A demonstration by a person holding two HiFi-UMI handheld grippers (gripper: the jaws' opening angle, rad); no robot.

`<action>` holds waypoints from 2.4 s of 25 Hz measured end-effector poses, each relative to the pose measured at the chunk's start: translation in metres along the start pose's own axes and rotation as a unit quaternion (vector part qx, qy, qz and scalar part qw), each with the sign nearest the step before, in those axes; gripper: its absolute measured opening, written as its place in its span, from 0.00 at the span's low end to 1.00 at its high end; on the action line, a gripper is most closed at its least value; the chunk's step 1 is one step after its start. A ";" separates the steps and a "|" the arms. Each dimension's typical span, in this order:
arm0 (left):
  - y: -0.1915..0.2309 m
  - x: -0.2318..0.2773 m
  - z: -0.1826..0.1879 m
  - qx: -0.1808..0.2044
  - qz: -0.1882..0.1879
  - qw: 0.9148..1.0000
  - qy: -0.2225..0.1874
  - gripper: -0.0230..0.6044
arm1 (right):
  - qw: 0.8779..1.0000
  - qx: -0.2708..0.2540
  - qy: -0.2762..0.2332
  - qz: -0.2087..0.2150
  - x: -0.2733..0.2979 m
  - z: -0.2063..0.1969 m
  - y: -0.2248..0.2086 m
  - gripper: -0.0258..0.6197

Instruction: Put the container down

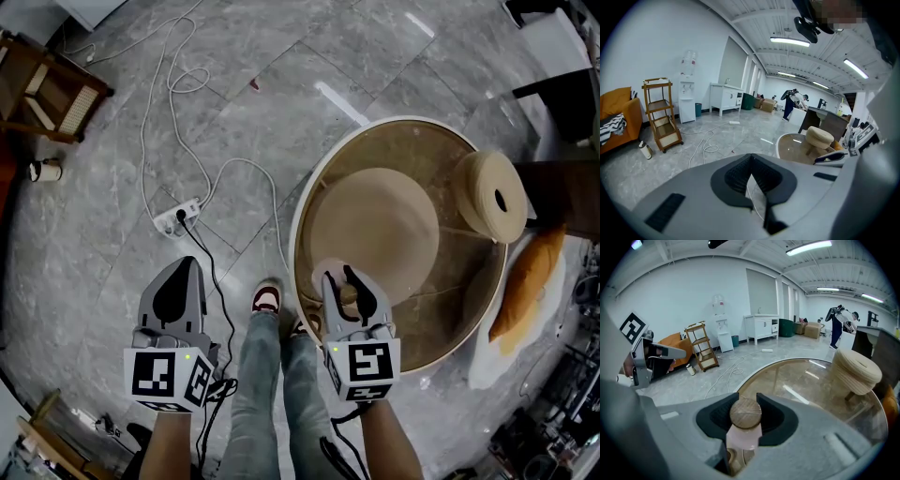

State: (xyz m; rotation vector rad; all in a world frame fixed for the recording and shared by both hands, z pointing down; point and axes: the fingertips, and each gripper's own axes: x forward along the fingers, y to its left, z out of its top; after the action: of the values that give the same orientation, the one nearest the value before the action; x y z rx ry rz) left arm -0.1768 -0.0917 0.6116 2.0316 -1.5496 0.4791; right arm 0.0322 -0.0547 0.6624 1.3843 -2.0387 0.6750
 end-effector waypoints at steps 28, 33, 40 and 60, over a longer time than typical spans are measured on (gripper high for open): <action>-0.014 0.002 -0.008 -0.001 -0.001 1.000 0.003 0.04 | 1.000 0.013 -0.016 0.005 0.002 -0.005 0.001 0.27; -0.021 -0.002 -0.002 0.001 -0.006 1.000 0.003 0.04 | 1.000 0.016 -0.018 0.008 -0.009 0.002 0.002 0.32; -0.035 -0.015 0.023 0.003 -0.007 1.000 -0.011 0.04 | 0.999 0.030 -0.030 0.017 -0.037 0.025 0.008 0.33; -0.139 -0.130 0.216 0.018 -0.058 0.994 -0.091 0.04 | 0.979 0.102 -0.167 -0.061 -0.259 0.191 -0.060 0.30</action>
State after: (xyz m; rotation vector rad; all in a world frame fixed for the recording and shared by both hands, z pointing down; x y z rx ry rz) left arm -0.0885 -0.0949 0.3378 2.2314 -1.5249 0.2870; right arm 0.1305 -0.0389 0.3506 1.8319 -2.1607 0.6455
